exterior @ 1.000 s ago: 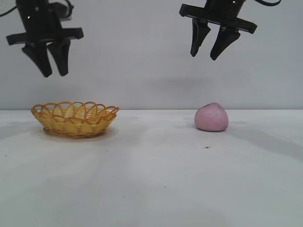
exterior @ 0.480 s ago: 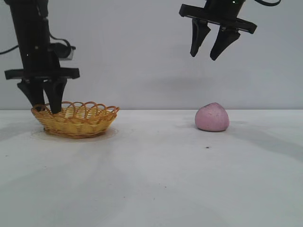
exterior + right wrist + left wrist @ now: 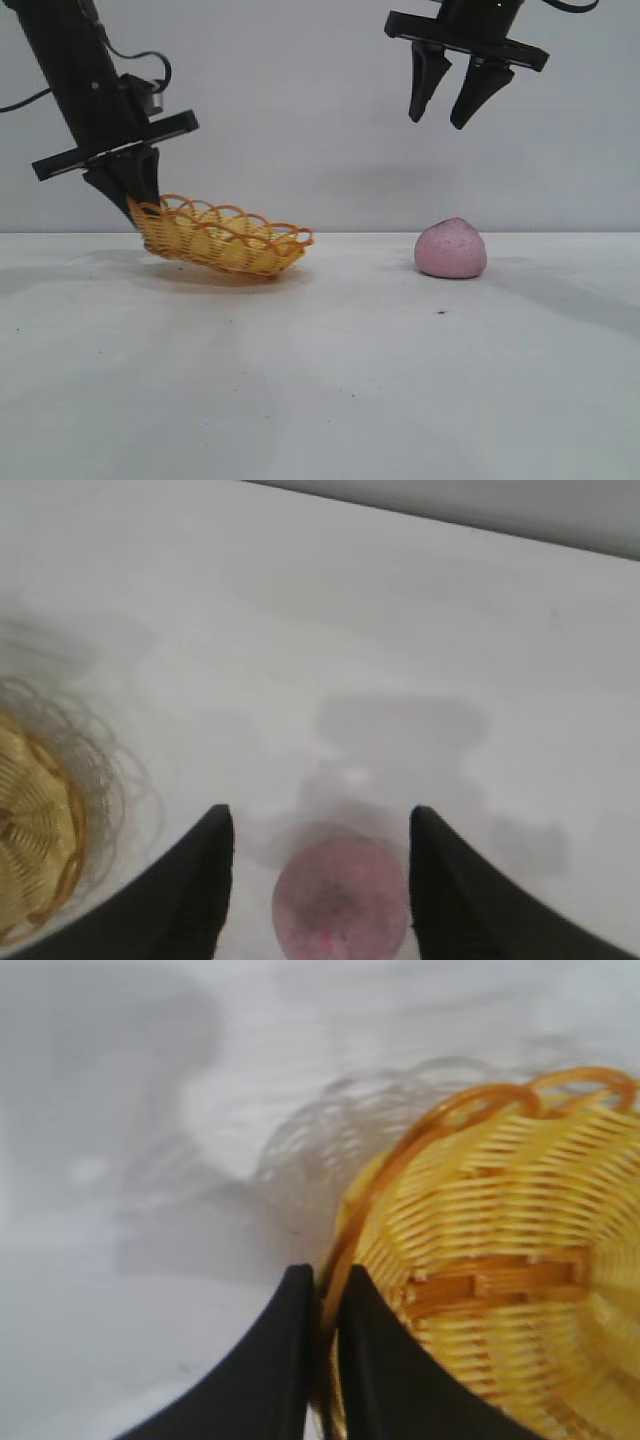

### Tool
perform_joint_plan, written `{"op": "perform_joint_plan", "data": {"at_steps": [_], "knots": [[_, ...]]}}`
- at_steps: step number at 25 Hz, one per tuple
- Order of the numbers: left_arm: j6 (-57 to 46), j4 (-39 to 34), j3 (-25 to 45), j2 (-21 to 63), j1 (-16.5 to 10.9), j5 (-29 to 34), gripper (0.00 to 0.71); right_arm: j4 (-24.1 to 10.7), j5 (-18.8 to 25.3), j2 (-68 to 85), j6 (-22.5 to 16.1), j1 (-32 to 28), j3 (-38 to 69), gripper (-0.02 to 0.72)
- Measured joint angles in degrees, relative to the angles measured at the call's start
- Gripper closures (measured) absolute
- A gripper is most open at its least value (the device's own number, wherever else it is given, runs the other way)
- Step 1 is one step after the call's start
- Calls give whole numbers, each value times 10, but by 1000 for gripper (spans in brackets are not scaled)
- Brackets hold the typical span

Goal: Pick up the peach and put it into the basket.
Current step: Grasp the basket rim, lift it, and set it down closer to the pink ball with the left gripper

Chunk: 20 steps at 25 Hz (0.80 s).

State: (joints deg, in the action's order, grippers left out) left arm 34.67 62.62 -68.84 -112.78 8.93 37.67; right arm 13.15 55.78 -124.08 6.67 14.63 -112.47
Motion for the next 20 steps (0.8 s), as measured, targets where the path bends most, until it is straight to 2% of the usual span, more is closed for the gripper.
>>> {"op": "perform_joint_plan", "data": {"at_steps": [4,10,20], "knots": [[40,41,73,20,27,-40,710,7,0,0,0,0,0,307],[46,43,98,20,64,-66,710,9,1,0,0,0,0,307],[45,49,98,2,71,-69,710,14,3,0,0,0,0,307]]}}
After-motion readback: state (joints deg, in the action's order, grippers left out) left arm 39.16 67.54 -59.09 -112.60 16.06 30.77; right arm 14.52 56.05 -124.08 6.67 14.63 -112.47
